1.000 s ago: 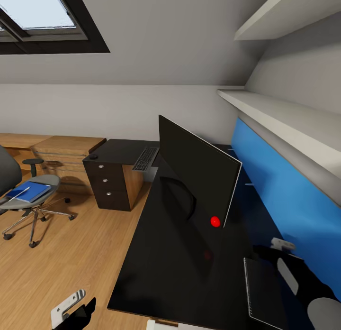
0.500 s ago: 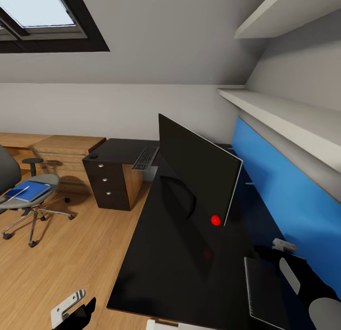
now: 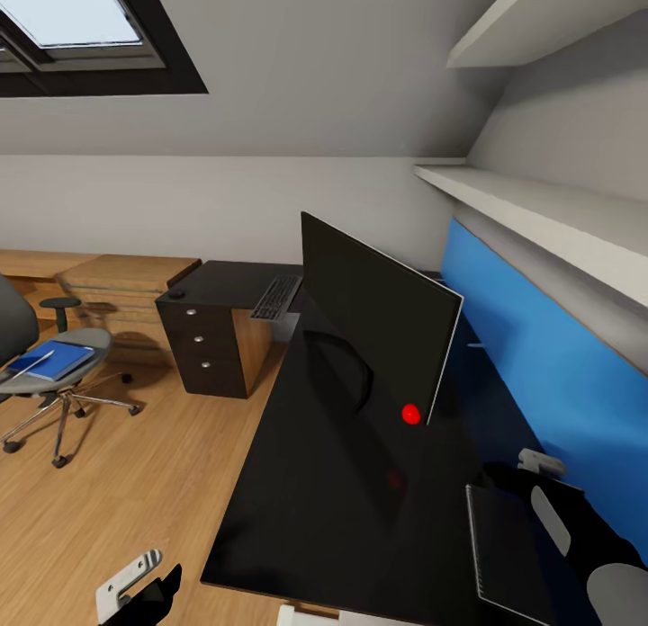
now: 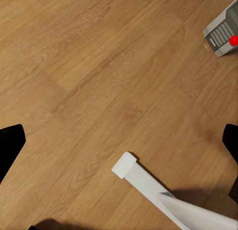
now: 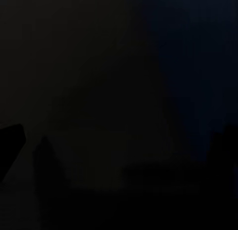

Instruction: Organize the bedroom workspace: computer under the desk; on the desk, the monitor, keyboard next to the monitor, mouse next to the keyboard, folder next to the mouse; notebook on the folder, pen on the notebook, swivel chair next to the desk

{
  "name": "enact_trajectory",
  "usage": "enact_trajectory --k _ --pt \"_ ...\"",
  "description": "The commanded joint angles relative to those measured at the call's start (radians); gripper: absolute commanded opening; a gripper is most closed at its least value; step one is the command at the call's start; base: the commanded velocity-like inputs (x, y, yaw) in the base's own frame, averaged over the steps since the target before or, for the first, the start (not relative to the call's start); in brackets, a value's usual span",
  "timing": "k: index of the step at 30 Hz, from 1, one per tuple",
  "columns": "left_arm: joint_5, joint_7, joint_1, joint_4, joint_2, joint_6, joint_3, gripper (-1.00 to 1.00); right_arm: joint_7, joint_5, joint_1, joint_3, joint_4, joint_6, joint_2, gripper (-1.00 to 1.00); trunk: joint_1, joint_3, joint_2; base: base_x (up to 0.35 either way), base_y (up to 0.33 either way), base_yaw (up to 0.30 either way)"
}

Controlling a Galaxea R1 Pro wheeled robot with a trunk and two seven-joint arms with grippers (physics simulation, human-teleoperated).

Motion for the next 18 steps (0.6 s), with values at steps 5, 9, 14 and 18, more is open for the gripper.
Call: enact_trajectory --k 5,9,14,18 --pt "0.010 0.006 0.000 -0.002 0.000 0.003 0.000 1.00 0.003 -0.019 0.000 -0.002 0.018 0.006 0.000 1.00 0.000 -0.001 0.000 0.000 0.000 0.000" --pt "0.010 0.006 0.000 -0.002 0.001 0.003 0.000 1.00 0.003 -0.019 0.000 -0.002 0.018 0.006 0.000 1.00 0.000 -0.001 0.000 0.000 0.000 0.000" --pt "0.008 0.003 0.000 -0.001 0.002 0.003 -0.002 1.00 0.003 -0.019 0.000 -0.002 0.018 0.006 0.000 1.00 0.000 -0.001 0.000 0.000 0.000 0.000" --pt "0.008 0.000 0.000 0.000 0.002 0.002 -0.002 1.00 0.003 -0.019 0.000 -0.002 0.018 0.006 0.000 1.00 0.000 -0.001 0.000 -0.002 0.000 0.000"
